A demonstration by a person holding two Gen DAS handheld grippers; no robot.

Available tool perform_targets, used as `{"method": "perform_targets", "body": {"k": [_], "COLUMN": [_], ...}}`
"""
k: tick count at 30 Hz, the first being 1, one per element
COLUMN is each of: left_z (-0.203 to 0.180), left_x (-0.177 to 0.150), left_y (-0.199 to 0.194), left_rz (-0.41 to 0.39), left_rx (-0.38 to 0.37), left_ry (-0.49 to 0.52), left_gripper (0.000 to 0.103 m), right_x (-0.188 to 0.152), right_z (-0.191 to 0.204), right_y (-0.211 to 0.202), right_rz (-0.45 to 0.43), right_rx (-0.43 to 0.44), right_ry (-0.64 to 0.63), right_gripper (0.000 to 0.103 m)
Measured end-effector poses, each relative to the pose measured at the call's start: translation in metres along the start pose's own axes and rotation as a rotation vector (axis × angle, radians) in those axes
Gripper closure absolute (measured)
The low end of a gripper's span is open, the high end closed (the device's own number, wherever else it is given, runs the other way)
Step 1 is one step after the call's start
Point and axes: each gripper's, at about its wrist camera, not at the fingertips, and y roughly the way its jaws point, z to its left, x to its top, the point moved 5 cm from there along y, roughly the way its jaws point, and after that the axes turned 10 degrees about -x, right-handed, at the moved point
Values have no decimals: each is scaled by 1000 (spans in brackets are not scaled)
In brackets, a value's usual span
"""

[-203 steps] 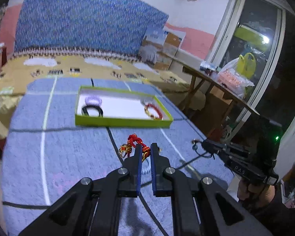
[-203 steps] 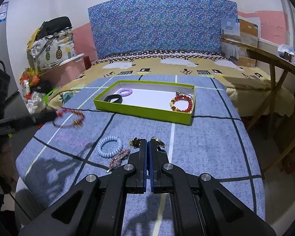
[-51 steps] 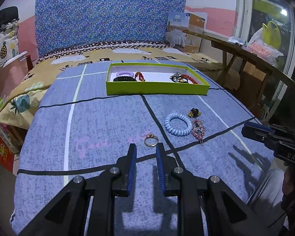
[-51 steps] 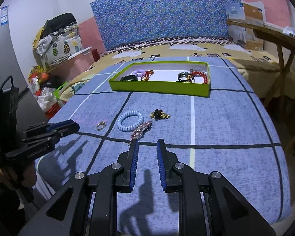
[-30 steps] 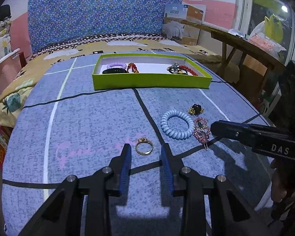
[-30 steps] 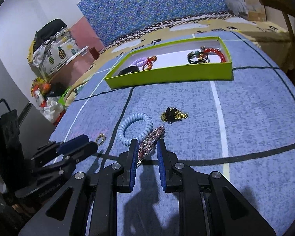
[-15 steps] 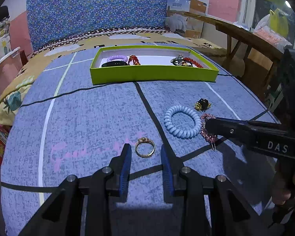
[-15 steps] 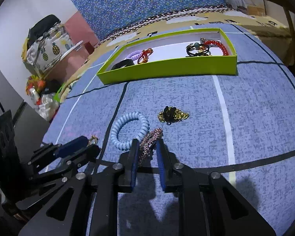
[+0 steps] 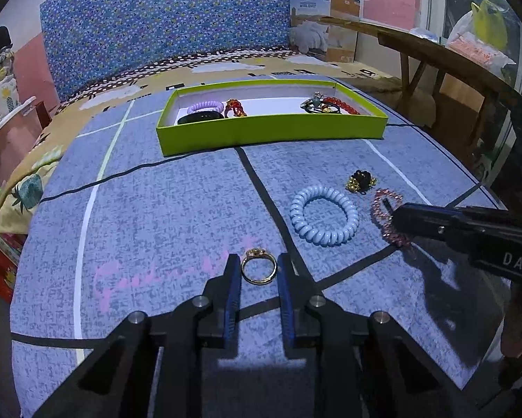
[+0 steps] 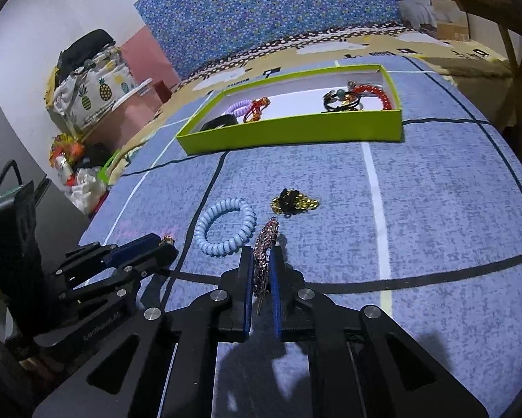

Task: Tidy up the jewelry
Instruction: 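Carry the gold ring and pink hair clip into the lime-green box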

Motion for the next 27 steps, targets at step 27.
{"method": "perform_targets", "body": {"k": [27], "left_z": [-5], "left_x": [45], "left_y": [-22], "left_rz": [-117], "left_rx": [-85], "left_ry": [4], "left_gripper": [81], "right_x": [27], "right_z": [-10], "right_y": [-29], "right_rz": [-98], "right_rx": [-19], "right_ry": [-7], "right_gripper": [94]}}
